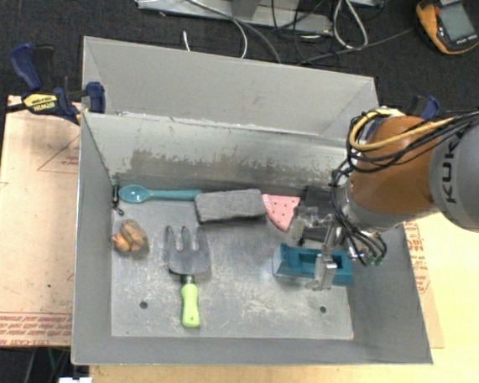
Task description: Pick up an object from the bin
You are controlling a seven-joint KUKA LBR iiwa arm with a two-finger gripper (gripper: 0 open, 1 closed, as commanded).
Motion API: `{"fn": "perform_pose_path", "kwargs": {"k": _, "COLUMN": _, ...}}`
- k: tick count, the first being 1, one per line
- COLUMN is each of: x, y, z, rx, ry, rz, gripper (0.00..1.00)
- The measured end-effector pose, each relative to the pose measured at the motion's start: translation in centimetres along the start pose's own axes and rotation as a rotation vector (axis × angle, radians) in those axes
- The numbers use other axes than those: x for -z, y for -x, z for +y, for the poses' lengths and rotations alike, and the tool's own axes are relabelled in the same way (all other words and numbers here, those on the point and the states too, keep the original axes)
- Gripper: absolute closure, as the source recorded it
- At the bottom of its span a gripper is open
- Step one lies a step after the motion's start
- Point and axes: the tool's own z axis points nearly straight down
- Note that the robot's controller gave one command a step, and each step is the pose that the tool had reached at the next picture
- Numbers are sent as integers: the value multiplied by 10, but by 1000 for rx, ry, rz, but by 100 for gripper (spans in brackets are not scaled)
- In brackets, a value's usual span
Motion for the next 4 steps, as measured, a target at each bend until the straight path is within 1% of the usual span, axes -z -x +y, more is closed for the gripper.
{"fn": "perform_pose_path", "kwargs": {"k": 1, "x": -13, "y": -10, "z": -15, "rx": -108, "ry": 1, "rz": -8, "gripper": 100}}
{"fn": "perform_pose_path", "kwargs": {"k": 2, "x": -13, "y": -10, "z": -15, "rx": -108, "ry": 1, "rz": -8, "gripper": 100}}
{"fn": "perform_pose_path", "kwargs": {"k": 3, "x": 45, "y": -21, "z": -18, "rx": -106, "ry": 4, "rz": 2, "gripper": 100}}
{"fn": "perform_pose_path", "kwargs": {"k": 4, "x": 121, "y": -28, "z": -18, "rx": -83, "ry": 6, "rz": 6, "gripper": 100}}
